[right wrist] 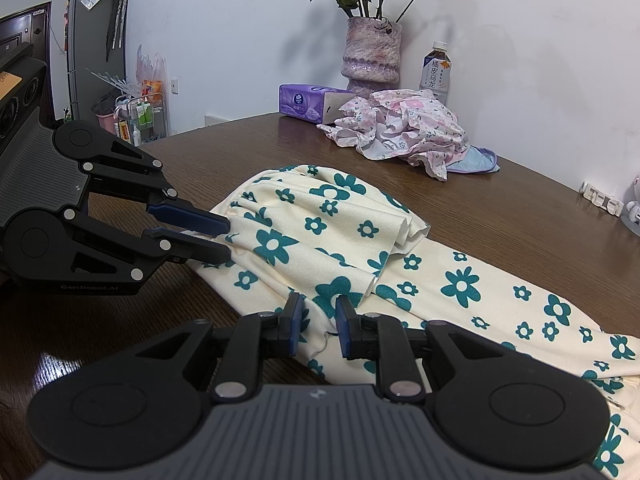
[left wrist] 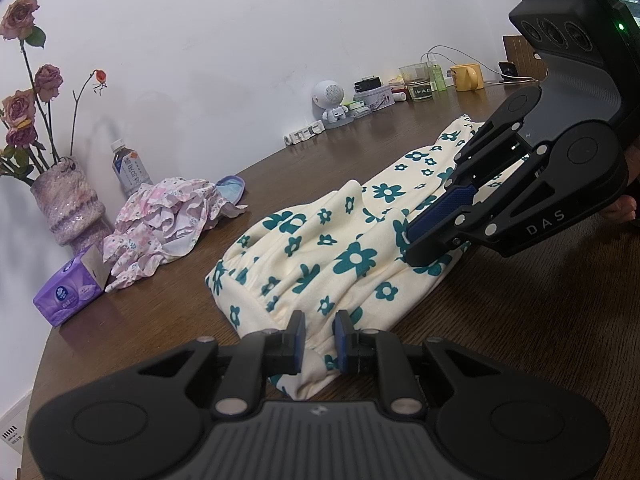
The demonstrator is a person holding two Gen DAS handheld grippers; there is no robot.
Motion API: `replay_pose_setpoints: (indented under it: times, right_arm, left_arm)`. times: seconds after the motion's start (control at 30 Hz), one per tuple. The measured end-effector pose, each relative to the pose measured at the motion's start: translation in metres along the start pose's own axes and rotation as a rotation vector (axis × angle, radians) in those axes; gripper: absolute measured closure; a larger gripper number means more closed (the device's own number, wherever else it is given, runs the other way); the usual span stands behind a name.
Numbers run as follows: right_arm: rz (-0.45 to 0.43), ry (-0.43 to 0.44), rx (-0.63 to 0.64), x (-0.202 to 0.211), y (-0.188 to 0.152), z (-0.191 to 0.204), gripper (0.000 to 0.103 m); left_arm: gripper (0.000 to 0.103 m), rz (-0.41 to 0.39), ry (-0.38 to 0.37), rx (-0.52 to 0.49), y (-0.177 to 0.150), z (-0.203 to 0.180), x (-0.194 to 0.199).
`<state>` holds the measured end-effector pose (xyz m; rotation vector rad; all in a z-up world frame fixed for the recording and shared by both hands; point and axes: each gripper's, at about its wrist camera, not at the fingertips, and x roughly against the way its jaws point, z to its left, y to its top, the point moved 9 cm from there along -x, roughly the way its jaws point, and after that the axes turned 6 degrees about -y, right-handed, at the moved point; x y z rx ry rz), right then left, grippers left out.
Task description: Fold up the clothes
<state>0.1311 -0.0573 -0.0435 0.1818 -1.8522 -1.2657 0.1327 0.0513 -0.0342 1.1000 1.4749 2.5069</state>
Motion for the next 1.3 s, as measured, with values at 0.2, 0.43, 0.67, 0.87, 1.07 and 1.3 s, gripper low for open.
replay_pose_setpoints:
  times: [0.2, 0.43, 0.67, 0.87, 1.07, 1.3]
  right_arm:
    - [0.000, 0.000, 0.000, 0.000, 0.000, 0.000, 0.085]
    - [0.003, 0.024, -0.015, 0.002, -0.002, -0.002, 0.084]
    - [0.006, 0.038, -0.001, 0.005, -0.006, -0.001, 0.083]
    - [-0.070, 0.003, -0.006, 0.024, 0.006, -0.013, 0.071]
    - [-0.104, 0.010, 0.068, 0.021, 0.034, -0.008, 0.058]
    - [-0.018, 0.054, 0.161, -0.019, 0.045, 0.010, 0.062]
  left_arm:
    - [0.089, 0.004, 0.015, 0.002, 0.000, -0.002, 0.000]
    - [0.089, 0.017, 0.039, -0.009, 0.001, -0.009, 0.001]
    - [0.085, 0.027, 0.055, -0.017, 0.005, -0.012, 0.004]
    - [0.075, -0.039, 0.023, -0.030, 0.024, -0.002, 0.031]
    - [0.072, -0.015, 0.029, -0.093, 0.038, 0.007, 0.020]
    - [0.076, 0.080, -0.047, -0.116, 0.025, 0.014, -0.013]
